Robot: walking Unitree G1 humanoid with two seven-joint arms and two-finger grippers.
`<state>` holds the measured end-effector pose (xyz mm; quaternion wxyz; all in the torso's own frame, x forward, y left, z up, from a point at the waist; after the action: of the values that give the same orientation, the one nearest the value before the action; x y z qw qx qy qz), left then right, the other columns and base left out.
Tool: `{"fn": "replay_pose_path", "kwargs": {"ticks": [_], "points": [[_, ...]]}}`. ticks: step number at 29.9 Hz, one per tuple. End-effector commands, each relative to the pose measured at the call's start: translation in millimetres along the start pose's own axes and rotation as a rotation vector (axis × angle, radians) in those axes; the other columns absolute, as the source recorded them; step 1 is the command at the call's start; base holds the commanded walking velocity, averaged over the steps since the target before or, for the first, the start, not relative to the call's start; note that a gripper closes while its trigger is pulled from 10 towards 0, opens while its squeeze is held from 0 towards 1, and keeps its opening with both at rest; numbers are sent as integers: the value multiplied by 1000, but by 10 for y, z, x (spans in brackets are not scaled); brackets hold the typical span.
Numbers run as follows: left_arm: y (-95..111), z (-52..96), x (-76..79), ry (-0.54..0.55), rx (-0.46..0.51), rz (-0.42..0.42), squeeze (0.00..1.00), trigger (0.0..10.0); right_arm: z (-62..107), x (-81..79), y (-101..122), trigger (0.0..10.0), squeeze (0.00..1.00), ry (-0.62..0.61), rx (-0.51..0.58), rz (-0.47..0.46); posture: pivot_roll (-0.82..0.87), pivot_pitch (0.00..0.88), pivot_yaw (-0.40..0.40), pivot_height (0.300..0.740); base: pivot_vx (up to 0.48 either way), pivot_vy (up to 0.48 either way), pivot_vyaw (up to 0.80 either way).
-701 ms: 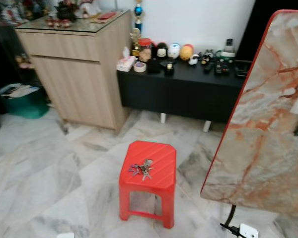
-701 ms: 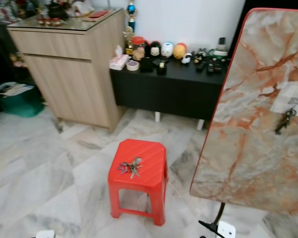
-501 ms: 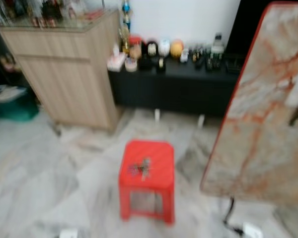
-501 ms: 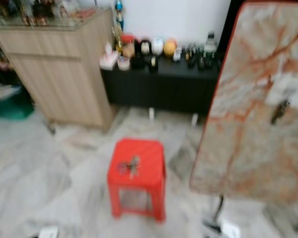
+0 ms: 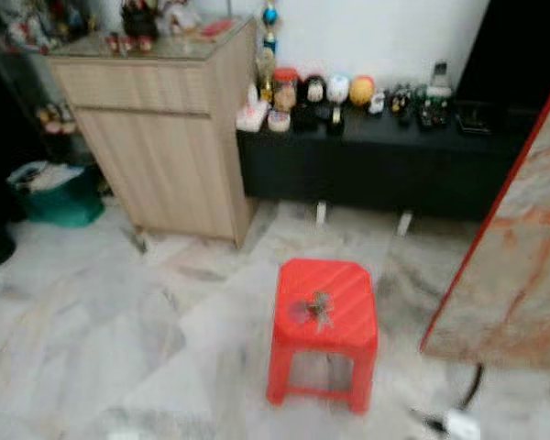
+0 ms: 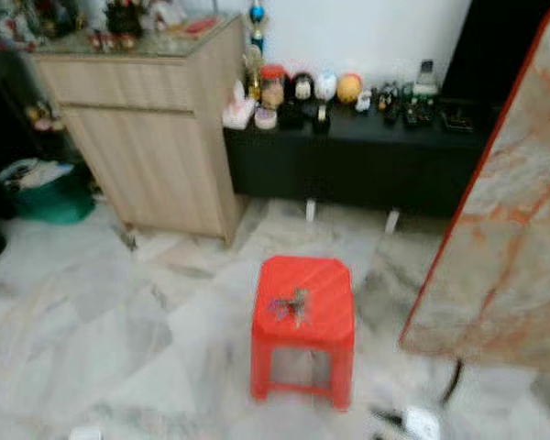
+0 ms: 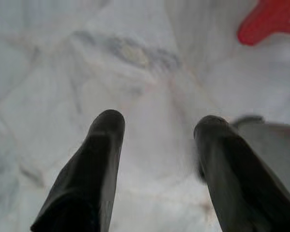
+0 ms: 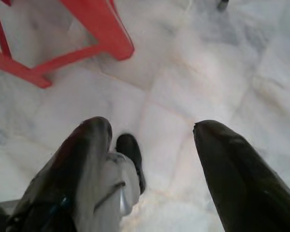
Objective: Hang keys on a hook
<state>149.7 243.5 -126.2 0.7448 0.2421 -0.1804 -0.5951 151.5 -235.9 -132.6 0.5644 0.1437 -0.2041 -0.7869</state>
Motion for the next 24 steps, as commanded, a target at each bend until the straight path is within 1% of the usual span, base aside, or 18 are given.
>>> {"fn": "replay_pose_path", "kwargs": {"ticks": [1, 5, 10, 24], "points": [[9, 14, -110, 23, 0, -14, 0, 10000, -15, -102, 67, 10000, 0, 22, 18, -5, 23, 0, 30, 740, 0, 450, 0], [16, 12, -104, 21, 4, -13, 0, 10000, -20, -95, 112, 10000, 0, 23, 25, -1, 24, 0, 27, 740, 0, 438, 0], [34, 8, -102, 23, 9, -16, 0, 10000, -21, -97, 128, 10000, 0, 25, 30, -6, 28, 0, 24, 740, 0, 0, 0], [46, 5, -103, 31, 15, 9, 0, 10000, -22, -99, 145, 10000, 0, 29, 33, -6, 41, 0, 18, 740, 0, 0, 0]]}}
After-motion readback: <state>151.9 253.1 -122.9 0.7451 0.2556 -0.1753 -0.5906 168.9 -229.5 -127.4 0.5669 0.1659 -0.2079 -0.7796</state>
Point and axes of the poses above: a point about 5 cm out from each wrist's last joint towards the gripper, its own z axis pointing back from the gripper into the wrist, its own y axis along the axis of the wrist's last joint, x = y × z, the point moved 4 cm from there along -z, pointing out of the wrist towards the gripper, and after that the axes turned 7 degrees about z, right-handed, at the moved point
